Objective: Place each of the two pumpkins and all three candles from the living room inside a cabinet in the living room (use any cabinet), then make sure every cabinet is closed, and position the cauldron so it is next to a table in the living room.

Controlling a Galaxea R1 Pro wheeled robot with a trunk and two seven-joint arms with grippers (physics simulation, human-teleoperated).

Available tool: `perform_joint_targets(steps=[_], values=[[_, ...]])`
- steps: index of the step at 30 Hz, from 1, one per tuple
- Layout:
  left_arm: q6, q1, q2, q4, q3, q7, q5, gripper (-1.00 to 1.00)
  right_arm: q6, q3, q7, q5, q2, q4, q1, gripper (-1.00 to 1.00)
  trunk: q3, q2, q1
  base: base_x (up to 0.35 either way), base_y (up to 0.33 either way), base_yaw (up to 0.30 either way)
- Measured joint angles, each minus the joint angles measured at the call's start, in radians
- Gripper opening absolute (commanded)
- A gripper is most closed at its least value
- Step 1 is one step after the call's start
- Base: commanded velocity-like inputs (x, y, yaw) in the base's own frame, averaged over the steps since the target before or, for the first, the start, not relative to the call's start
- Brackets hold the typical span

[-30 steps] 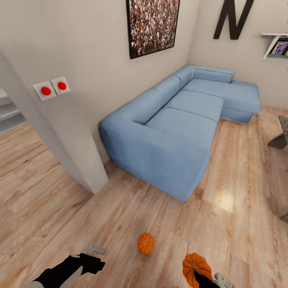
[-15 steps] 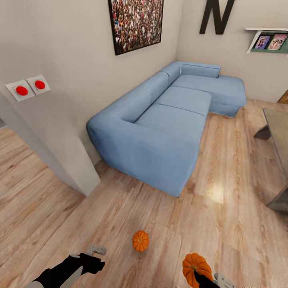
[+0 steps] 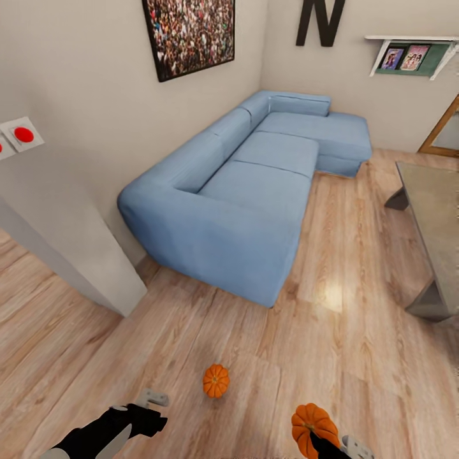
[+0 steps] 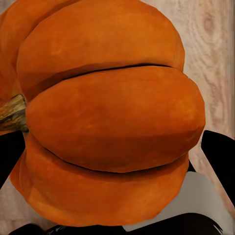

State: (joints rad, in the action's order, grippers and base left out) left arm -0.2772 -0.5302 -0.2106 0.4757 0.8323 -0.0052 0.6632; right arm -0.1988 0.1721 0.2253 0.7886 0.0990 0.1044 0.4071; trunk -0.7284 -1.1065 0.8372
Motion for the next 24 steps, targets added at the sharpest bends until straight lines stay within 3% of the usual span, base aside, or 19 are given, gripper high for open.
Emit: perform_joint_targets(steps=[24], values=[[0.0, 0.0, 0.0, 0.0, 0.0, 0.0, 0.0, 1.0, -0.008, 0.001, 0.002, -0.001, 0.0, 0.001, 0.0, -1.0, -0.025, 0.0, 0.0, 0.093, 0.017, -0.199]])
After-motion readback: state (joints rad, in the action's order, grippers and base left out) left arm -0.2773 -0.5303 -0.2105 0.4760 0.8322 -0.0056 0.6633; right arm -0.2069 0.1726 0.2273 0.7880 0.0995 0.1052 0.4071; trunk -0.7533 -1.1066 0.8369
